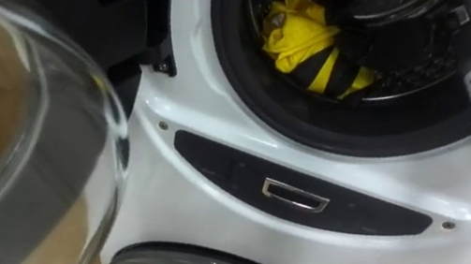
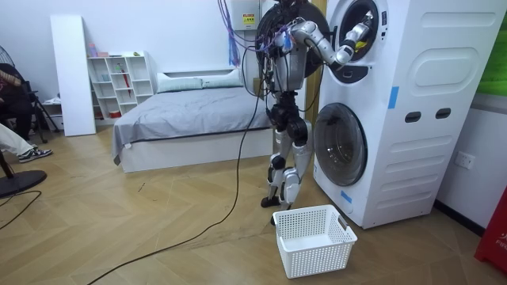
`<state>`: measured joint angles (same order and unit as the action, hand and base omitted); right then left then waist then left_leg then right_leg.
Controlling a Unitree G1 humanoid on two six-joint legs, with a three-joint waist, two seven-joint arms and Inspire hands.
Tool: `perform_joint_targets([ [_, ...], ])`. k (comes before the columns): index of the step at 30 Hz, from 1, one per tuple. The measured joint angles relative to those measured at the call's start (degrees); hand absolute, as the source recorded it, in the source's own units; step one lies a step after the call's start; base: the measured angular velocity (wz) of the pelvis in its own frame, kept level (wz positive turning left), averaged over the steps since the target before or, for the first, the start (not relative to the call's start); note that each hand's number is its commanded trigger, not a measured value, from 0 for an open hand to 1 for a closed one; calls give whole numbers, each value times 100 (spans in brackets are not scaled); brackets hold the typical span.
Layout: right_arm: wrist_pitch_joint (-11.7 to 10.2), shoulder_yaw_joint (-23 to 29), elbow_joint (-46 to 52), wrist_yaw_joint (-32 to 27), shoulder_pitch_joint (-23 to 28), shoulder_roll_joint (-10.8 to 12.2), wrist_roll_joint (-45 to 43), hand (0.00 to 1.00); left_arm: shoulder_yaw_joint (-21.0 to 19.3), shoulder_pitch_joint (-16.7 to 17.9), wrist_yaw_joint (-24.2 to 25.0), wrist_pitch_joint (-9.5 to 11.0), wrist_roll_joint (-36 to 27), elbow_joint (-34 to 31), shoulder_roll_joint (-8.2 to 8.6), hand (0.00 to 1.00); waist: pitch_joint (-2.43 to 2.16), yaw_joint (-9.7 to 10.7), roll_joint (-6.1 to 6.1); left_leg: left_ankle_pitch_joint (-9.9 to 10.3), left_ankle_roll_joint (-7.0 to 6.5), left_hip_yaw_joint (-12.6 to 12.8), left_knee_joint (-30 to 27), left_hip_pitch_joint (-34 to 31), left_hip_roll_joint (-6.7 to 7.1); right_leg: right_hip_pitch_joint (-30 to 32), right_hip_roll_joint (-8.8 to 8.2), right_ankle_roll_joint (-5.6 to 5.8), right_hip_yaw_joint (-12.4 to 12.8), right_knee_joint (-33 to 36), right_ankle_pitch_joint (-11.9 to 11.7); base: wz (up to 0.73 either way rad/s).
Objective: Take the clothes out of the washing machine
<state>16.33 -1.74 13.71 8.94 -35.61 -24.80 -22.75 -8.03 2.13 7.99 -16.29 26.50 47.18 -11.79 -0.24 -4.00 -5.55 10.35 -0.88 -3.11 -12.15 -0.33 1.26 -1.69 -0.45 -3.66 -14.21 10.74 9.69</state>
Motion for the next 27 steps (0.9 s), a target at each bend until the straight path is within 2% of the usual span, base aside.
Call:
perform_joint_targets([
  [7,6,1,20,336,0,-13,-235,0,-2,2,94,-9,1,-3,2,0,-11,43,79,26,-40,7,10,25,2,-24,-25,37,-23,11,7,2],
  [12,-27,0,-57,447,-2,-20,-250,0,3,-9,159,-13,-2,-26,-8,0,-12,42,84,26,-45,18,31,74,27,-57,-33,42,-11,10,9,-3],
  [15,4,-122,-302,514,-11,-28,-139,0,73,-99,180,-82,-7,-60,-33,0,-15,16,74,27,-48,49,60,99,26,-74,-35,52,5,7,14,-3],
  [20,124,-251,-882,1054,-20,-32,449,0,246,-302,402,-99,55,-202,-54,0,-13,-102,33,23,-55,51,59,101,29,-88,-40,58,1,12,21,-2],
  [23,148,-242,-949,1355,-20,-33,506,0,247,-396,525,-134,59,-202,-99,0,24,-92,-41,23,-55,56,56,150,31,-128,-39,60,1,-11,28,-1],
  [27,259,-311,-1074,1747,-19,-34,560,0,251,-476,739,-248,55,-209,-116,0,32,-93,-71,23,-56,66,46,131,37,-130,-39,67,5,-20,32,-2],
])
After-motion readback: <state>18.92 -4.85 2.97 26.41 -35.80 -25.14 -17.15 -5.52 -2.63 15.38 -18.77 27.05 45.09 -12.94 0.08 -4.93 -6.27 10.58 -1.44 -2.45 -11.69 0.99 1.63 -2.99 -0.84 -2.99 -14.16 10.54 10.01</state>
